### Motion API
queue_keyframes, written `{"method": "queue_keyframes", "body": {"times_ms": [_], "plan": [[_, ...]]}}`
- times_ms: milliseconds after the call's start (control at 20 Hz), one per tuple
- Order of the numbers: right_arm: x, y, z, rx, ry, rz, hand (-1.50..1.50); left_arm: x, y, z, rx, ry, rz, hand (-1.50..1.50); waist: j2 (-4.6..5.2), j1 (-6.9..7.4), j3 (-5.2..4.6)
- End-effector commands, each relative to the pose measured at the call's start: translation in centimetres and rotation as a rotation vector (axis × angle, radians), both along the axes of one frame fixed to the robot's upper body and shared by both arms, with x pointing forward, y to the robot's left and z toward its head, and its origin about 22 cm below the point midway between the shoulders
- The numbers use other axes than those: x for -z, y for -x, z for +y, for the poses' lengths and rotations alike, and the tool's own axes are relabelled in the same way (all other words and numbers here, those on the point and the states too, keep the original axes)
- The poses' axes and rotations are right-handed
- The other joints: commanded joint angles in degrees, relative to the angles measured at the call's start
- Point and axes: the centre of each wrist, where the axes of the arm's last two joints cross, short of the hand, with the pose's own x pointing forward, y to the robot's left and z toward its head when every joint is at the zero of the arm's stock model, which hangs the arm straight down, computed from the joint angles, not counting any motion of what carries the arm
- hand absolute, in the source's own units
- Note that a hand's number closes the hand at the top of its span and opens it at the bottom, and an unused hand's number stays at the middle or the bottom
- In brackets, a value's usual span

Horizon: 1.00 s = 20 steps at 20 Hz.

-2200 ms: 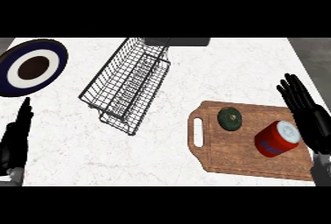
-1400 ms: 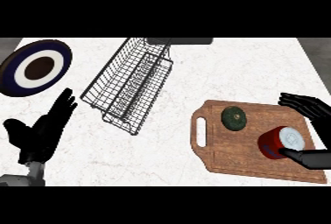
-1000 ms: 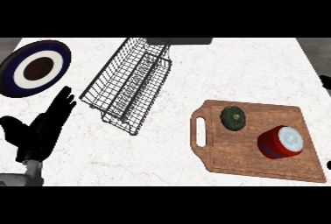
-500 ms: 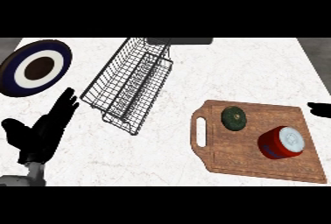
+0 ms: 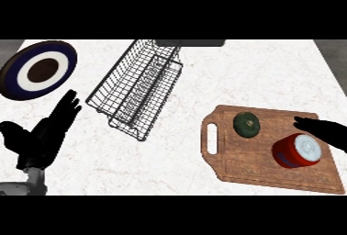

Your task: Pick the can from the cutting board and place it in the tiered basket

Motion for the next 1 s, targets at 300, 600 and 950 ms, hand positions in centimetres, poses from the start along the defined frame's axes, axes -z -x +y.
{"method": "queue_keyframes", "body": {"times_ms": [300,600,950], "plan": [[7.1,-2.1,-0.3,0.060,0.084,-0.001,-1.50,1.6,-0.7,-1.1,0.015,-0.004,-0.001,0.00,0.12,0.14,0.02],[10.4,-2.2,0.0,0.086,0.082,-0.084,-1.50,1.7,-1.4,0.1,0.001,0.006,0.014,0.00,0.13,-0.03,0.02],[10.0,-3.8,-3.1,0.091,0.105,-0.094,-1.50,1.5,0.5,1.0,0.010,0.008,-0.003,0.00,0.04,0.12,0.02]]}}
